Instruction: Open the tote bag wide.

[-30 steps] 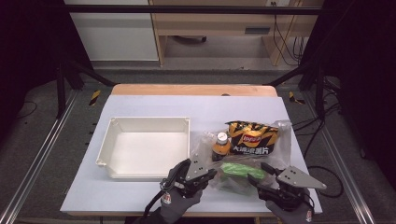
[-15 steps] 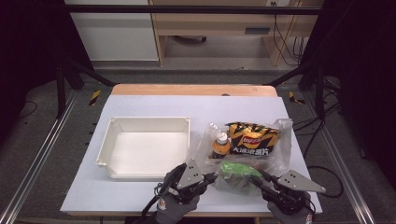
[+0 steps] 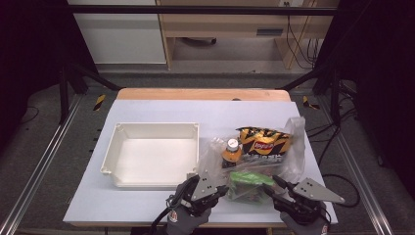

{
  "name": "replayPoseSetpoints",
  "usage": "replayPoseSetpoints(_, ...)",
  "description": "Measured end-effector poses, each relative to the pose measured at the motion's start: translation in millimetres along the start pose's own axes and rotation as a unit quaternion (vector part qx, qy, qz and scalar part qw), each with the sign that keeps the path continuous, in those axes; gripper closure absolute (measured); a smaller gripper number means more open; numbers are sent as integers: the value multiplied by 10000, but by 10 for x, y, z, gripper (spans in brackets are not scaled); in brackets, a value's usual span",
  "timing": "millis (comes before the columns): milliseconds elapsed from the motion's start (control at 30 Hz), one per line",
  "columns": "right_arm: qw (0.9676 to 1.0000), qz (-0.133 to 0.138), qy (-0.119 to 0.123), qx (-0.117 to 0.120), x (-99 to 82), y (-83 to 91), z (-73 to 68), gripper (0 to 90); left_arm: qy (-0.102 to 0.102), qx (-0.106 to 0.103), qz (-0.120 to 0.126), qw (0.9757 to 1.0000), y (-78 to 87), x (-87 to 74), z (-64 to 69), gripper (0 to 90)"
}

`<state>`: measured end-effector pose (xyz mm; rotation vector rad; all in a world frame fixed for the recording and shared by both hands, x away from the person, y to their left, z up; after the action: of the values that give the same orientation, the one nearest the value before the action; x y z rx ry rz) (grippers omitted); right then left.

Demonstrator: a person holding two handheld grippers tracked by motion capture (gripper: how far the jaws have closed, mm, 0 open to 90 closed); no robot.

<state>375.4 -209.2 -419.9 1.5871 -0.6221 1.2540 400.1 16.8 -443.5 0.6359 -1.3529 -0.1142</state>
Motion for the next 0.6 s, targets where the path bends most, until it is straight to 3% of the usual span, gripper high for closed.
replayPoseSetpoints(133,9991,355,44,212,125,117,-74,728,35,13,30,10000,9,28,-27,893)
replayPoseSetpoints(233,9982,406,139,414,143,135,-169,862,67,6,28,10000,-1,25,-37,894)
replayPoseSetpoints(367,9970,12,172,748,51,51,-250,900,104,-4,97,9999,14,39,-54,894)
replayPoseSetpoints(467,9970,-269,168,703,-57,-46,-247,900,-19,-42,181,9998,39,52,-26,893)
replayPoseSetpoints(600,9975,-468,-4,524,-157,-97,-125,900,-141,-52,303,9994,74,75,7,890)
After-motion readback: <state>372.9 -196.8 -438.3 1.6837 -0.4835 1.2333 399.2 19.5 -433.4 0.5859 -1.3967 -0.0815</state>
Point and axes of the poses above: each handheld gripper's, and its own axes: y roughly backward along the jaws, x roughly out of its top, z roughly to its right, the point moved 5 cm from there along -y, roughly forward along the jaws, and after that the axes turned 10 degrees about -x, right-handed, at the moved point
